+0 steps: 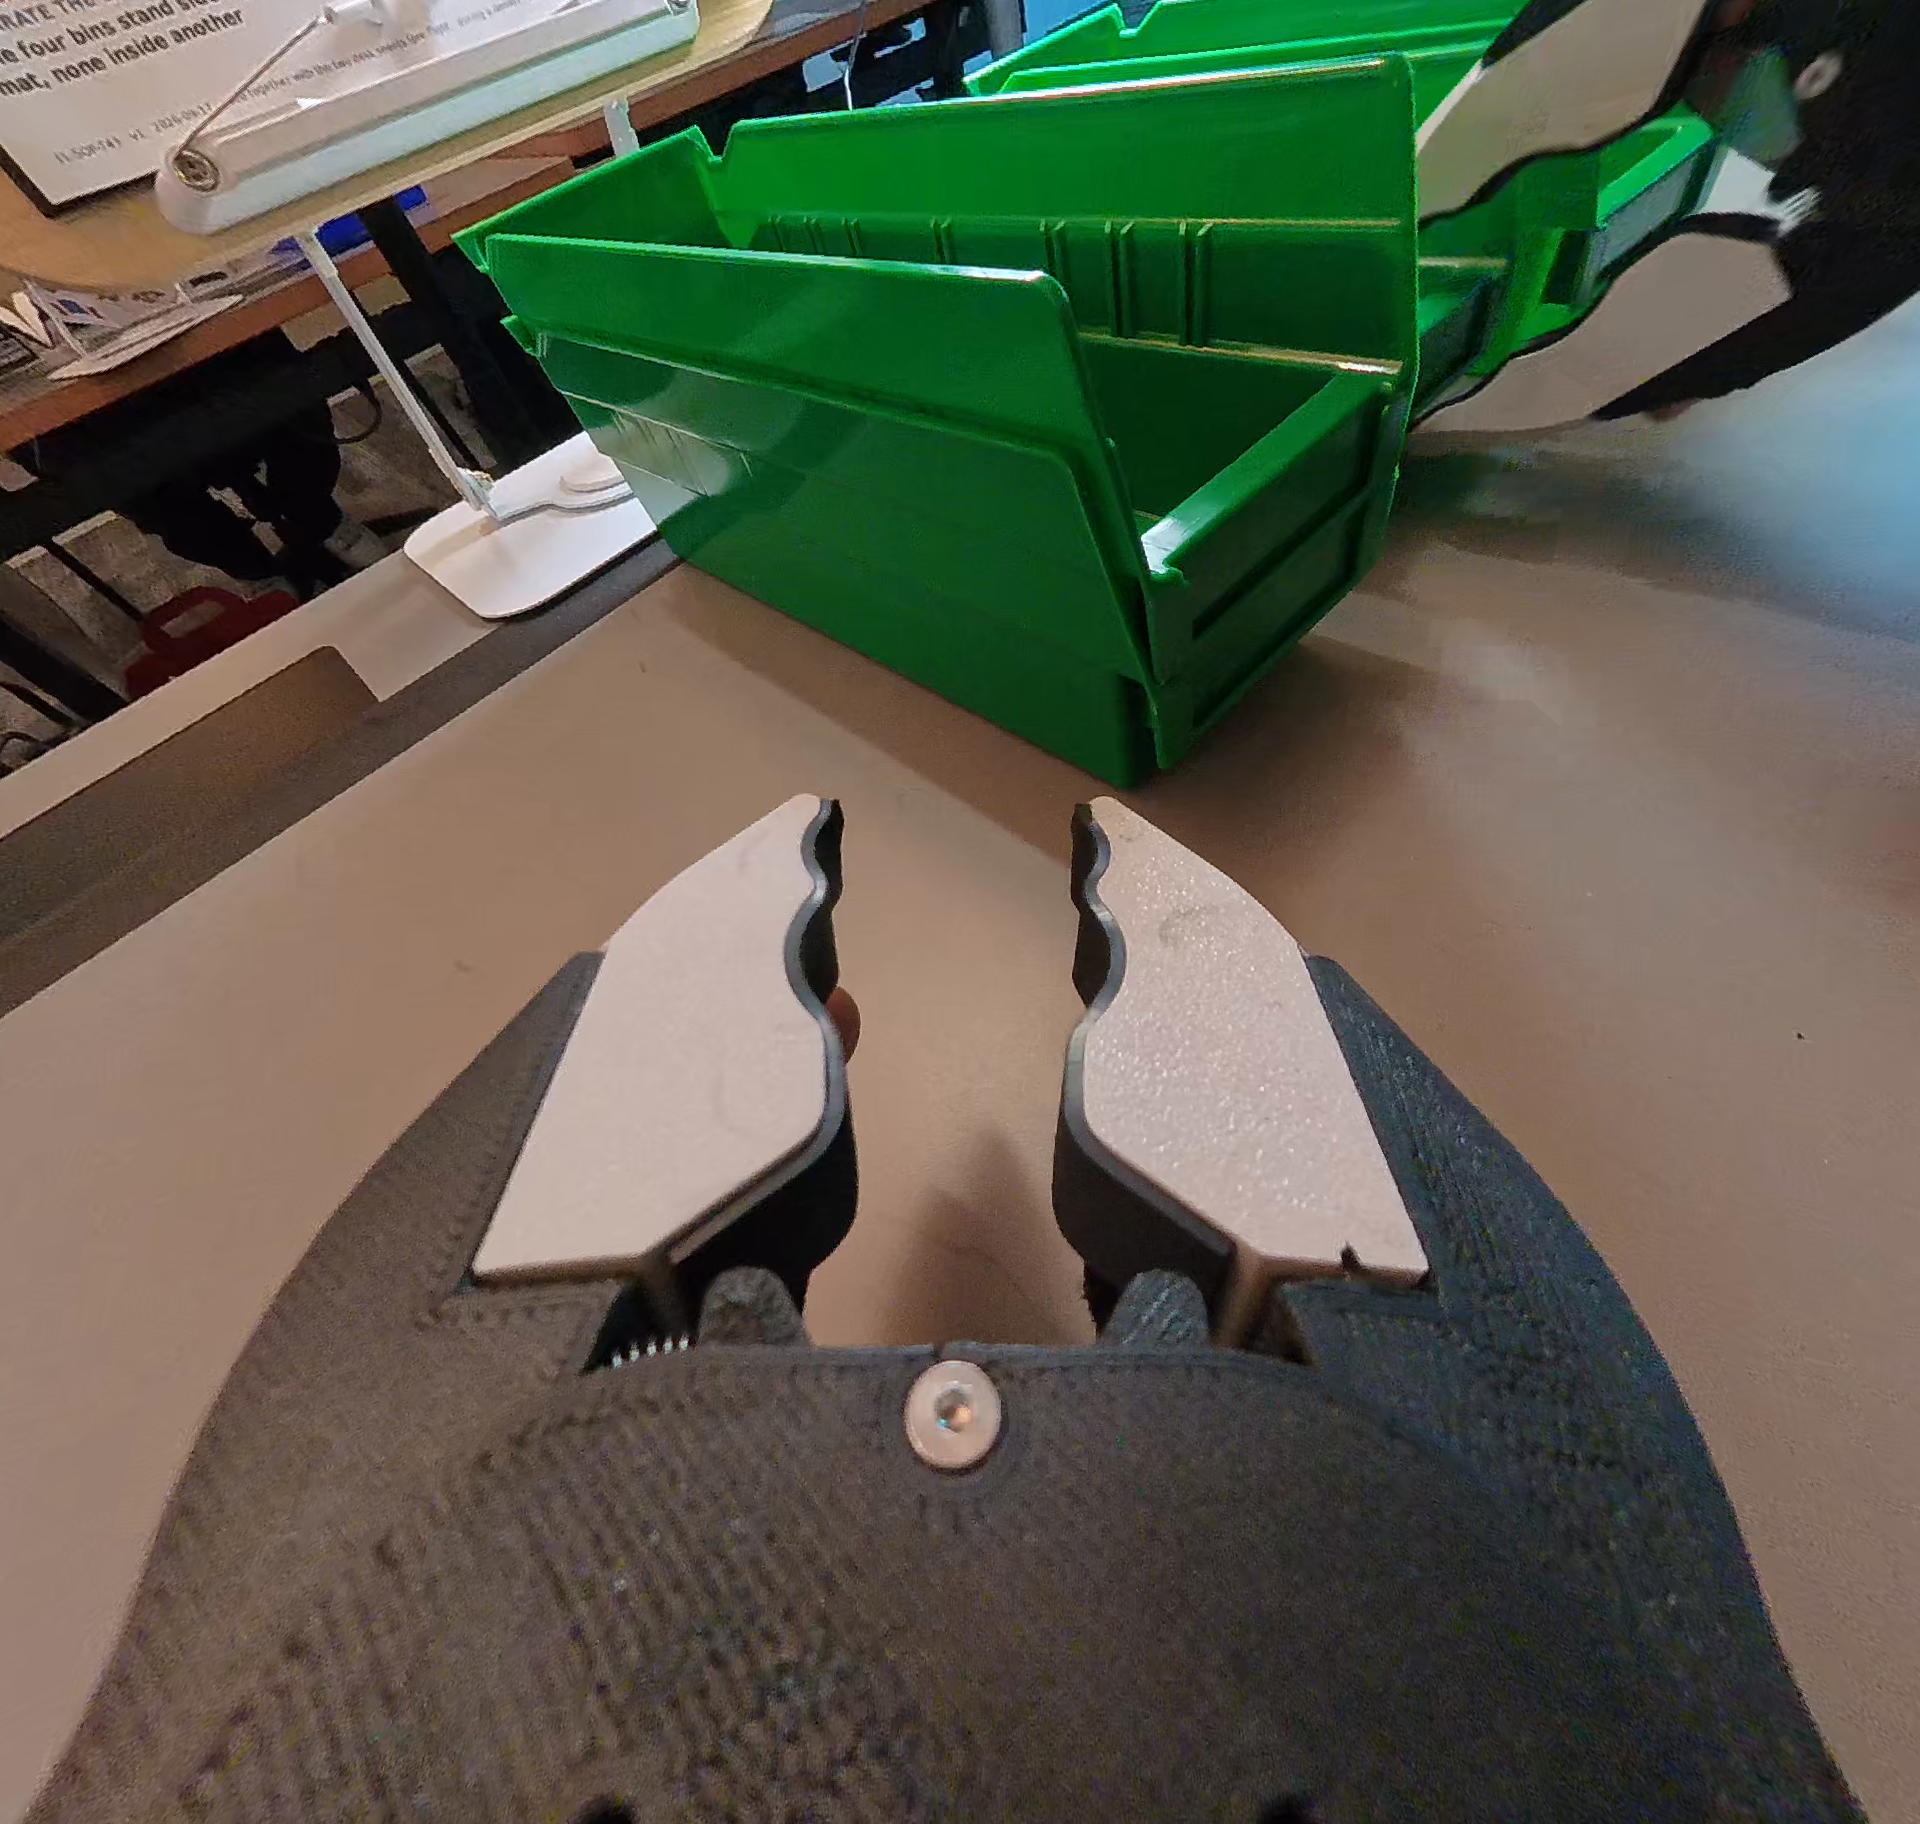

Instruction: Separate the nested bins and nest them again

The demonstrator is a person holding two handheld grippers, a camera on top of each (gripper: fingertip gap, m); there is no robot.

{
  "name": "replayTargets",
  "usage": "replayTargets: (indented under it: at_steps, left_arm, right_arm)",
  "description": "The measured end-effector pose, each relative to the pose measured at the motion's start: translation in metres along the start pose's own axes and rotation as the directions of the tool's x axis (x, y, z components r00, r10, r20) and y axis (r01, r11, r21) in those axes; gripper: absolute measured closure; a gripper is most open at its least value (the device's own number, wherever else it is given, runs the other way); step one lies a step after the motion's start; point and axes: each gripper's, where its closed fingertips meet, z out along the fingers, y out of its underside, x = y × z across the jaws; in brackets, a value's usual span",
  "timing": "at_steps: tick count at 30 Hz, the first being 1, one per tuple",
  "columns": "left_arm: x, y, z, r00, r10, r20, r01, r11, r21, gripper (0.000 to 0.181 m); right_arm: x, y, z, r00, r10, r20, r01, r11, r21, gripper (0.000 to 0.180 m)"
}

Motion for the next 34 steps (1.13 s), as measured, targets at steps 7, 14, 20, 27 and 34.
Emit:
replayTargets:
  at_steps: [7,14,20,27,34]
  left_arm:
    - [0.006,-0.011,-0.002,1.0,0.023,-0.011,-0.022,0.999,0.024,0.138]
    - [0.045,-0.072,-0.013,0.967,0.172,-0.188,-0.167,0.985,0.037,0.145]
    - [0.066,-0.066,0.031,0.834,0.459,-0.306,-0.531,0.818,-0.221,0.138]
    - [0.078,-0.04,0.076,0.715,0.512,-0.476,-0.699,0.532,-0.478,0.132]
    - [0.076,-0.027,0.086,0.719,0.454,-0.526,-0.695,0.466,-0.547,0.154]
  right_arm:
    - [-0.009,-0.021,-0.073,0.915,0.383,0.128,-0.404,0.868,0.289,0.13]
    - [-0.037,-0.003,-0.105,0.71,0.627,0.322,-0.702,0.589,0.401,0.13]
    - [-0.042,-0.011,-0.1,0.649,0.652,0.392,-0.759,0.515,0.399,0.128]
    - [-0.055,-0.018,-0.088,0.671,0.622,0.404,-0.742,0.547,0.388,0.129]
    - [-0.051,-0.021,-0.094,0.679,0.619,0.393,-0.732,0.535,0.422,0.131]
